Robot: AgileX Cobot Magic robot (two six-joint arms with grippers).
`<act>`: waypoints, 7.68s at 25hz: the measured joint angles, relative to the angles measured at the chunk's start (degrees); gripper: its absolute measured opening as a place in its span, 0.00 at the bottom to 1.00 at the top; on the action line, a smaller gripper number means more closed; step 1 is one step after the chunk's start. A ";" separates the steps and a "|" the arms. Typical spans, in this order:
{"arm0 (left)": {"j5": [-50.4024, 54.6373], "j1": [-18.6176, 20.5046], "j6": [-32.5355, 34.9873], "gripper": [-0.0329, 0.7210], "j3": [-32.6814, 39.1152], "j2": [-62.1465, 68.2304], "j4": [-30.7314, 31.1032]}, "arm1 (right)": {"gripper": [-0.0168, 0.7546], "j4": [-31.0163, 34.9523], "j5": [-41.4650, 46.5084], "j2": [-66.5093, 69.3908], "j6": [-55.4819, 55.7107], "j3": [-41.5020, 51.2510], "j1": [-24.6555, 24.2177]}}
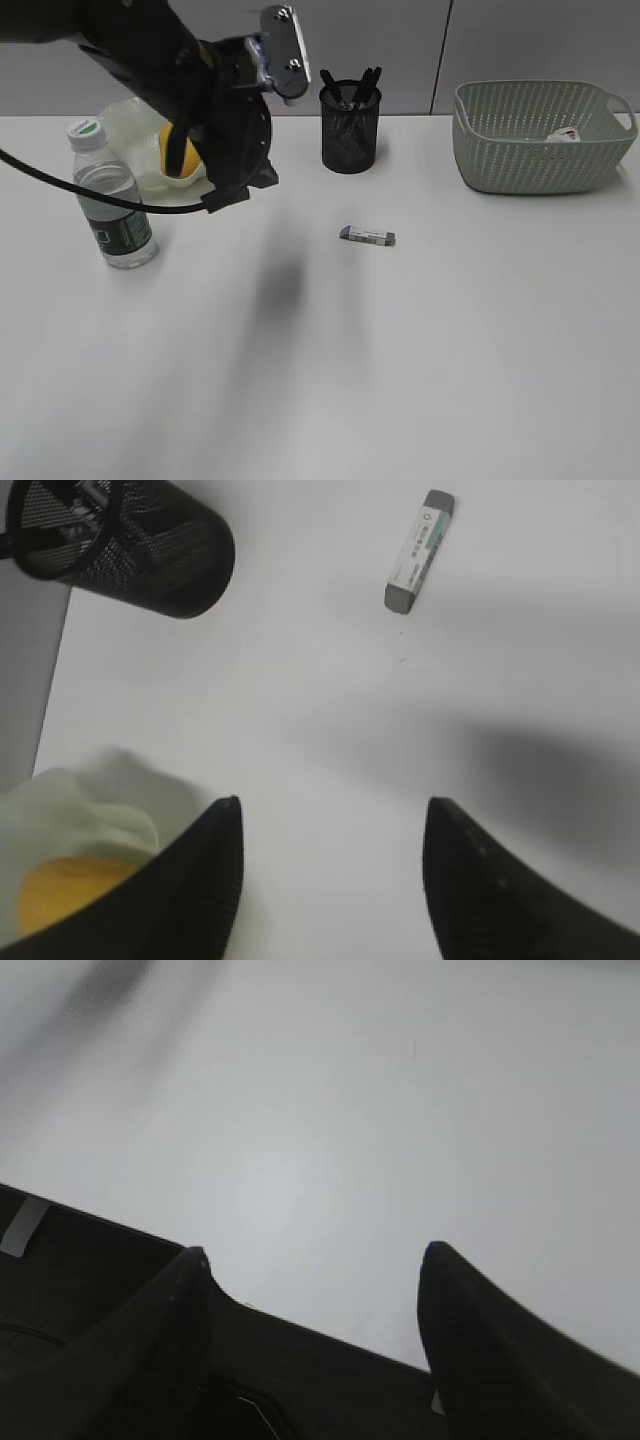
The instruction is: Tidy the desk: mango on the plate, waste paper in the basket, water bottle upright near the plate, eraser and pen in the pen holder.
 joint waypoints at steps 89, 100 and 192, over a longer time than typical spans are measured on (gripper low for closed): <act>5.85 3.03 44.42 0.44 -23.03 33.32 -40.92 | 0.54 0.00 -0.16 0.00 1.05 0.08 0.00; 8.65 2.56 42.30 0.35 -26.06 35.21 -42.62 | 0.54 0.00 -0.27 0.00 1.06 0.08 0.00; 21.21 17.51 -33.61 0.19 -0.62 -22.06 -4.88 | 0.49 0.00 -0.83 0.00 1.27 0.56 0.00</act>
